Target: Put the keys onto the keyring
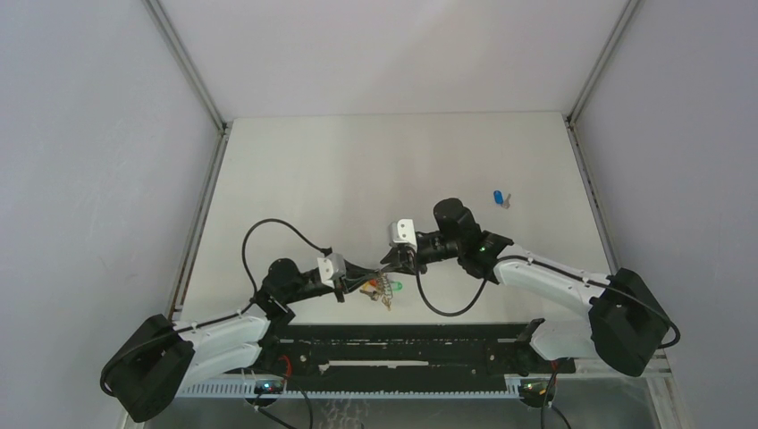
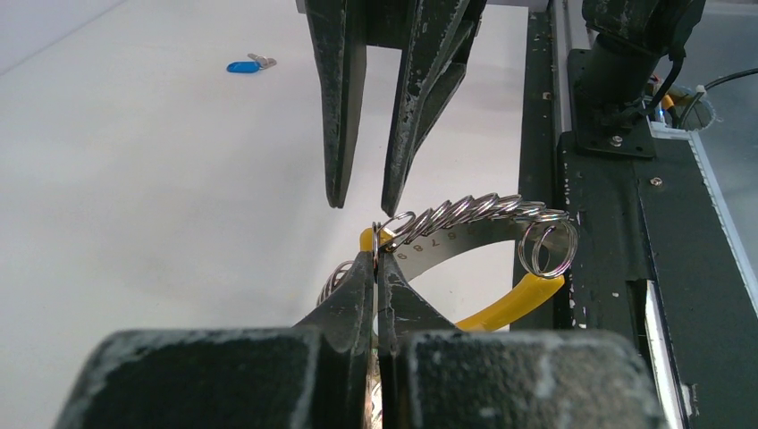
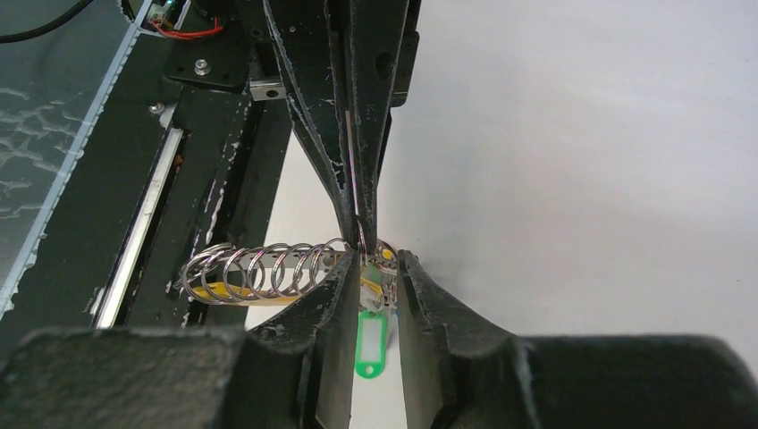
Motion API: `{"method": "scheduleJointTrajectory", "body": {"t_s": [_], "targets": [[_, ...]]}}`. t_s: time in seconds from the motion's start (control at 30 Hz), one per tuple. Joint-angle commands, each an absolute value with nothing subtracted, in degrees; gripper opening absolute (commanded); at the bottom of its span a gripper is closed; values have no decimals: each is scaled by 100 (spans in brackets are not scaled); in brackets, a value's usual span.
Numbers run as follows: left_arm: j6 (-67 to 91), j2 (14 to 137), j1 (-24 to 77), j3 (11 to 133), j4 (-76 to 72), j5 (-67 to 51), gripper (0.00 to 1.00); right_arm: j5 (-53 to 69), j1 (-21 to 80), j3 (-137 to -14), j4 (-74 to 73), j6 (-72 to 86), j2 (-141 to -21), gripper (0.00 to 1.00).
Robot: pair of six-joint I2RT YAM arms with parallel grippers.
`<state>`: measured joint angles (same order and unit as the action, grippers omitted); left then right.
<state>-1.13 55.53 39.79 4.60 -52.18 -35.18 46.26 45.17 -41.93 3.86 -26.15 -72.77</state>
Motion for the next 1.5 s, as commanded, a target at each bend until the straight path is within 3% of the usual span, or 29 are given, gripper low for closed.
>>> {"method": "scheduleJointTrajectory", "body": {"t_s": [0.0,0.63,0.9,1.07,1.23,1.37,1.47], "targets": [[-147,5479,3977,590,-5757,-3587,0,4801,4570,-4333,643,-2533,-7341,21],[145,5575,3973,510,-6359,-3737,0,4862,4597,-4335,731,-2509,-7547,14],[294,5687,3973,457,-6675,-3745,0,4736,4588,-4334,672,-2543,-7514,0],[193,5623,3977,499,-6334,-3587,1,4219,4587,-4397,204,-2716,-7213,0],[-289,5148,3973,777,-4918,-3455,12,3150,4737,-4993,-1169,-2962,-7205,0],[-357,4777,3973,699,-4654,-3088,30,2215,4854,-5607,-2240,-3004,-7446,0],[-314,4636,3973,668,-4590,-2838,35,1491,5029,-6050,-2883,-3020,-7647,0]]}}
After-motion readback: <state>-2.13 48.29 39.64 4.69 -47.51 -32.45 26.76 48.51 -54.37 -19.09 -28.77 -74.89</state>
